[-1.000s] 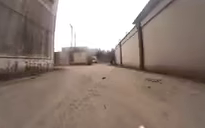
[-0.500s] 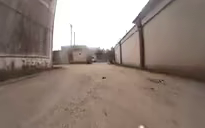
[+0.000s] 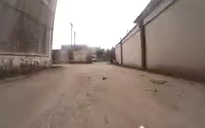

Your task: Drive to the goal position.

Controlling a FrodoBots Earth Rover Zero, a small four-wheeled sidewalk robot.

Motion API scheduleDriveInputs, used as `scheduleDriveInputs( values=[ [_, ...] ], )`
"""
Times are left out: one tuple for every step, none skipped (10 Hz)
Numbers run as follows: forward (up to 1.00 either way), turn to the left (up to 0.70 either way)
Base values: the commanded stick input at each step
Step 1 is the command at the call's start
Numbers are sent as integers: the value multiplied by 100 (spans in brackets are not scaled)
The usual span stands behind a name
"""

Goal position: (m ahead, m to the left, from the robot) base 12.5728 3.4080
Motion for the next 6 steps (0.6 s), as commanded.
scheduleDriveInputs(
  values=[
    [30,0],
    [30,0],
    [30,0],
    [30,0],
    [30,0],
    [30,0]
  ],
)
